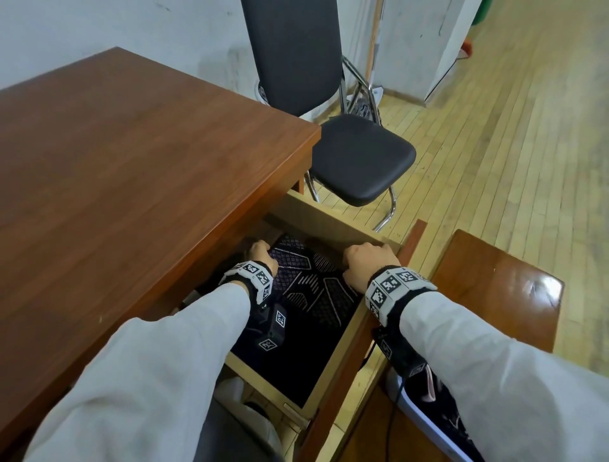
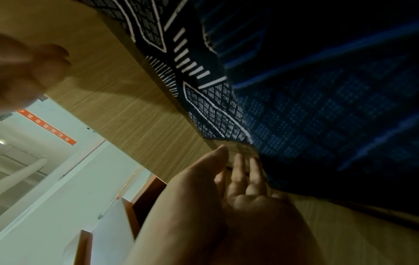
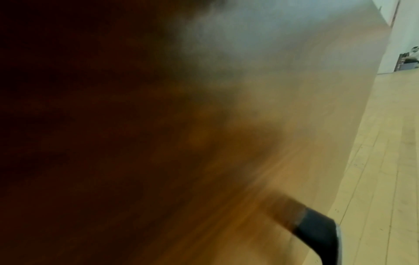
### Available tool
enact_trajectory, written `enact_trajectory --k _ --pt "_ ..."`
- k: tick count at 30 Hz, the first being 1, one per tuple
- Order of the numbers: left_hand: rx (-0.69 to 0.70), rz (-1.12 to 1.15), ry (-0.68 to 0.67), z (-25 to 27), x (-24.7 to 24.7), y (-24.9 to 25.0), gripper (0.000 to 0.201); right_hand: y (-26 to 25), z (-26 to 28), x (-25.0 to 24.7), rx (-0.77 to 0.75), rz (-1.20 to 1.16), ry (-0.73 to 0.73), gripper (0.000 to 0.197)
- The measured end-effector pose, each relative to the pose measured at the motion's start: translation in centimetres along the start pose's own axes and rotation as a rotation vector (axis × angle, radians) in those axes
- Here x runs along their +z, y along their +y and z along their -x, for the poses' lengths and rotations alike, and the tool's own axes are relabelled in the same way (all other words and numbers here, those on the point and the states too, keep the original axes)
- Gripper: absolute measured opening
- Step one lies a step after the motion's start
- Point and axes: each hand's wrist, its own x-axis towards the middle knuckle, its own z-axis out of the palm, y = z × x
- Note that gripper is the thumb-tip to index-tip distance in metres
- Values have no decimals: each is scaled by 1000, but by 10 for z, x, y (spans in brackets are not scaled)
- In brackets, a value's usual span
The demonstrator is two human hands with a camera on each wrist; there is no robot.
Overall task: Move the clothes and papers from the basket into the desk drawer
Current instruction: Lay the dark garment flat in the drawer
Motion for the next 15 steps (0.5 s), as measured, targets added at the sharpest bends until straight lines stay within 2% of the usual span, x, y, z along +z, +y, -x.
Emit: enact_trajectory --k 6,15 --pt "67 -31 -6 19 -7 3 38 2 8 -8 -11 -241 169 23" --pt "155 44 -33 72 -27 18 24 7 48 -35 -1 -438 226 19"
